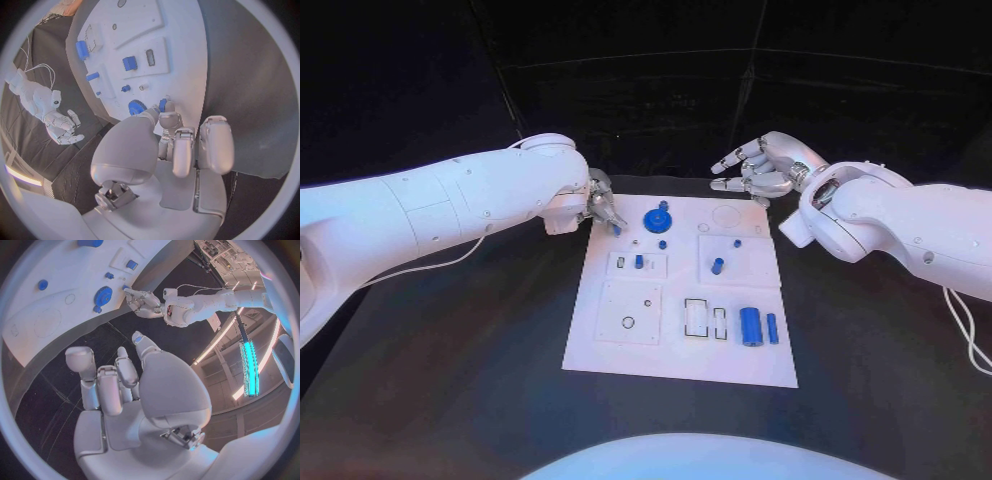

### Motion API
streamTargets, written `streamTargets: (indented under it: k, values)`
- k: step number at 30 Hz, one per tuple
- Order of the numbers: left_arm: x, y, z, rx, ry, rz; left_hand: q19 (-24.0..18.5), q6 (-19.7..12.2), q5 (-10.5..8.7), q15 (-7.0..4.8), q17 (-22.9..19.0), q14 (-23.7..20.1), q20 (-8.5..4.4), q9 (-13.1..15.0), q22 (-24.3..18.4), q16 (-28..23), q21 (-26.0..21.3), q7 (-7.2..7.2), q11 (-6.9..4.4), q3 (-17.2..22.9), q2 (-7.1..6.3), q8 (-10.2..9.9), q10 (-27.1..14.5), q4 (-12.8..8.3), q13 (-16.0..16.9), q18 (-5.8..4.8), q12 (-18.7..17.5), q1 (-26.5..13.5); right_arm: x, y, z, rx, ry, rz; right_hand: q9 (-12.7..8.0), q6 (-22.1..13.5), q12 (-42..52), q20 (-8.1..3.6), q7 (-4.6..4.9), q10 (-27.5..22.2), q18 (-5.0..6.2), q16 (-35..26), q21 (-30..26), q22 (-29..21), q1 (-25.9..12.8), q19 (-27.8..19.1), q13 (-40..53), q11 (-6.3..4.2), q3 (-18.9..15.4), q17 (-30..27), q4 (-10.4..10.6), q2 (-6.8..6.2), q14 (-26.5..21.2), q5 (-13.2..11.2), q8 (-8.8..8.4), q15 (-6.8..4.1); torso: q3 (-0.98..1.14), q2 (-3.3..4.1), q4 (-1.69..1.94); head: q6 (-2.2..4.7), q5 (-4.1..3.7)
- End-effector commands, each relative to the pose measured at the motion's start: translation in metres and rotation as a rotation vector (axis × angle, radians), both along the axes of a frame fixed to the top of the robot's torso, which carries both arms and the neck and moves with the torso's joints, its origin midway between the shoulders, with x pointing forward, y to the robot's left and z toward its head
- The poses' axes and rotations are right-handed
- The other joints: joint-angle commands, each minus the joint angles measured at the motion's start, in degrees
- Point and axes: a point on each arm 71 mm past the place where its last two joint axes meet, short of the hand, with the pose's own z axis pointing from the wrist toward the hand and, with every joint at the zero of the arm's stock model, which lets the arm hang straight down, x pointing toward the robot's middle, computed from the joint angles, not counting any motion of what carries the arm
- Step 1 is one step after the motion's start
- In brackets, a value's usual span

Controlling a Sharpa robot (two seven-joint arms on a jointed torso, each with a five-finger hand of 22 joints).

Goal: Assemble the parts on the task board

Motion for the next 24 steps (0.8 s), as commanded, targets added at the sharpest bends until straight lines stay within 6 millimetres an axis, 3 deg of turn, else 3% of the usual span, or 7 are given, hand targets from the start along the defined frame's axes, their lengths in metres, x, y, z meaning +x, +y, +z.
streamTargets:
  k: [1, 6, 10, 24]
  values:
    - [-0.002, -0.003, 0.003, -0.068, -0.022, 0.004, 0.22, -0.41, 0.27, -0.20, 15.09, 6.04, -0.14, 0.11, -0.07, 0.18, -0.25, 0.15, -0.22, 10.16, -1.30, 0.56, 0.17, -7.49, -0.33, 0.39, -0.42, -1.47, 0.000, 0.001, 0.001, 0.000, -0.003, 0.013, -0.01, 0.24, 0.05, -0.14, -0.19, 0.14, 0.63, -0.20, -0.30, -0.03, -0.07, -0.14, 0.11, -0.32, -0.21, 4.50, 0.10, 0.38, 3.50, 0.29, 0.39, -0.32, 0.05, -0.02, 0.11, 0.01, 0.26]
    - [-0.011, 0.001, 0.003, -0.111, -0.017, 0.011, 0.37, -0.33, 0.29, -0.10, 15.09, 6.04, -0.11, 0.33, 0.28, 0.18, -0.09, 0.26, -0.31, 15.93, -3.56, 1.42, 0.79, -8.81, -0.21, 0.35, -0.24, -4.49, 0.000, 0.001, 0.001, 0.000, -0.003, 0.013, -0.01, 0.24, 0.01, -0.14, -0.20, 0.11, 0.63, -0.21, -0.31, -0.05, -0.04, -0.14, 0.07, -0.33, -0.22, 4.50, 0.09, 0.37, 3.50, 0.37, 0.41, -0.33, 0.01, -0.05, 0.07, 0.07, 0.29]
    - [-0.020, 0.004, 0.004, -0.133, -0.021, 0.008, 0.50, -0.17, 0.51, -0.16, 15.09, 6.04, -0.03, 0.44, 0.61, 0.18, 0.09, 0.14, -0.22, 19.51, -4.56, 2.04, 1.32, -9.83, 0.09, 0.28, 0.08, -6.54, 0.001, 0.001, 0.001, -0.001, -0.003, 0.010, -0.01, 0.25, 0.02, -0.16, -0.21, 0.12, 0.64, -0.20, -0.35, -0.09, 0.04, -0.12, 0.07, -0.35, -0.24, 4.53, 0.05, 0.35, 3.51, 0.66, 0.46, -0.35, 0.07, -0.04, 0.09, 0.10, 0.47]
    - [-0.061, 0.017, -0.004, -0.178, -0.064, -0.012, 0.80, 0.28, 0.54, -0.25, 15.09, 6.04, -0.10, 0.53, 1.36, 0.18, 0.57, 0.05, -0.39, 23.25, -5.75, 2.81, 2.10, -11.47, 0.60, 0.16, 0.56, -8.44, 0.002, 0.000, 0.000, -0.003, -0.002, 0.007, -0.02, 0.25, -0.01, -0.18, -0.22, 0.10, 0.64, -0.25, -0.40, -0.15, 0.09, -0.11, 0.04, -0.36, -0.26, 4.46, 0.05, 0.35, 3.51, 0.97, 0.52, -0.37, -0.01, -0.06, 0.07, 0.22, 0.81]
